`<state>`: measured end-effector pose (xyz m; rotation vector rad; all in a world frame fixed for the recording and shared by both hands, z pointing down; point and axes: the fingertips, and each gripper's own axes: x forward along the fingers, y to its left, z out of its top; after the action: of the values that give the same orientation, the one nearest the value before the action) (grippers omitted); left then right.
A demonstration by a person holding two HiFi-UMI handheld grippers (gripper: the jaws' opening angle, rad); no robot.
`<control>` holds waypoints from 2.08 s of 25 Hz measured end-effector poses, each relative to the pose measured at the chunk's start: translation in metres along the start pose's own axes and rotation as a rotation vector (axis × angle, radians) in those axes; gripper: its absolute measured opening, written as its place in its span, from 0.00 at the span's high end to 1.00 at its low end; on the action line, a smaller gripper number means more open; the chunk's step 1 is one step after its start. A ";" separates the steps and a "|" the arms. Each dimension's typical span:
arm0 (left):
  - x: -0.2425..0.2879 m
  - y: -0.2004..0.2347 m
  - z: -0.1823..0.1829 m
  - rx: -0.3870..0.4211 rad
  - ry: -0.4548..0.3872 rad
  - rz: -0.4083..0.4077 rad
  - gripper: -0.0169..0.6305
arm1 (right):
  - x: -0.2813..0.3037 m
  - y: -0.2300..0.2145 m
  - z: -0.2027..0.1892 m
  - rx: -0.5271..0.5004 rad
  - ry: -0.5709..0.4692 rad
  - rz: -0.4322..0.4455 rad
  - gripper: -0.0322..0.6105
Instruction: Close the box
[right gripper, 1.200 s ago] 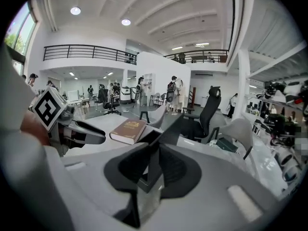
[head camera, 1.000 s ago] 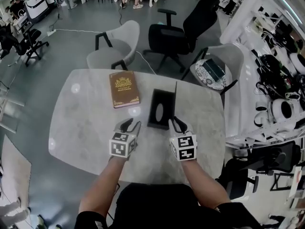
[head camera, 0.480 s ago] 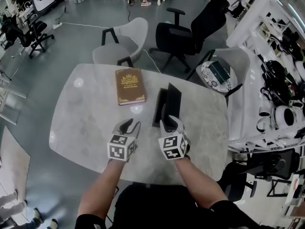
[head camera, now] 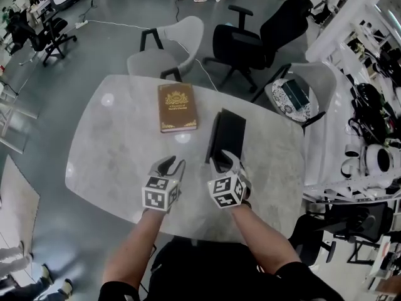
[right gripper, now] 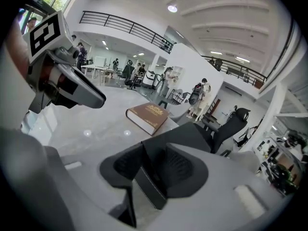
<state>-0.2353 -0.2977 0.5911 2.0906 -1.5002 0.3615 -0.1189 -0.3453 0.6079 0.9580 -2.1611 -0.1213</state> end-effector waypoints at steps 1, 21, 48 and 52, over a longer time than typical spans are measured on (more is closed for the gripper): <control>-0.001 0.001 -0.002 -0.001 0.001 0.003 0.77 | 0.002 0.002 -0.001 -0.002 0.002 0.004 0.72; -0.016 0.014 -0.020 -0.024 0.017 0.041 0.78 | 0.009 0.013 -0.013 0.084 -0.006 0.114 0.68; -0.113 -0.100 0.081 0.320 -0.203 -0.128 0.90 | -0.176 -0.028 -0.020 0.459 -0.132 0.000 0.91; -0.124 -0.105 0.090 0.235 -0.209 -0.115 0.91 | -0.203 -0.036 -0.019 0.510 -0.192 0.035 0.95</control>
<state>-0.1886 -0.2256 0.4264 2.4536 -1.5063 0.2952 0.0036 -0.2319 0.4859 1.2283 -2.4406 0.3884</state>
